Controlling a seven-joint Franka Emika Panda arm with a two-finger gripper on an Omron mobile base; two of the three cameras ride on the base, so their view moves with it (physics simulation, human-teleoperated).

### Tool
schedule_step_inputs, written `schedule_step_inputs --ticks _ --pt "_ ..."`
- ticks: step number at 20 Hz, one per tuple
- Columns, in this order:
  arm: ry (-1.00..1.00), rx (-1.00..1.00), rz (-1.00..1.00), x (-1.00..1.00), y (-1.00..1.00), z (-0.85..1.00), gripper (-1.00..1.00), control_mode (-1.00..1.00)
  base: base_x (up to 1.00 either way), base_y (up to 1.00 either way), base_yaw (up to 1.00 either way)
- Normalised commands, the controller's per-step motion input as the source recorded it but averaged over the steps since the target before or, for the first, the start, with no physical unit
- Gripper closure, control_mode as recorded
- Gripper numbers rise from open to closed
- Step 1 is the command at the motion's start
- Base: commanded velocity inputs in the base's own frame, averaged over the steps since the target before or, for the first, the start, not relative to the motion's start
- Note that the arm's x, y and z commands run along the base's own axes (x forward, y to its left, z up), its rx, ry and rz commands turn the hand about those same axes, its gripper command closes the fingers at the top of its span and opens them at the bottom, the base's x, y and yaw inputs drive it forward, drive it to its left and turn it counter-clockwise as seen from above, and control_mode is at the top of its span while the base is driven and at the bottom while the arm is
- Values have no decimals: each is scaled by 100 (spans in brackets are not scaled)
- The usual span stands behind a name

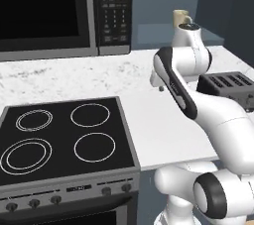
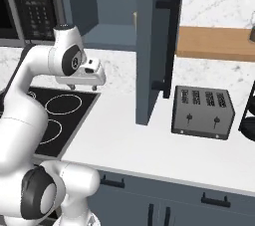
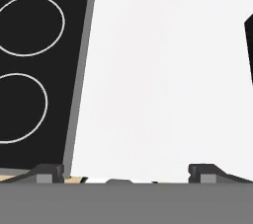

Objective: Gather all objects into one cabinet and sort the glasses and bowls to opposite sides.

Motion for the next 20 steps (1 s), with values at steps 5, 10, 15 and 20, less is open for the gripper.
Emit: schedule_step_inputs --ticks 5,10,15,20 --pt "0 0 0 0 0 0 -100 100 5 -58 0" --pt "0 0 0 0 0 0 -100 100 3 -16 0" --pt "0 0 0 0 0 0 -100 100 0 0 0" --pt "0 0 0 0 0 0 -100 100 0 0 0"
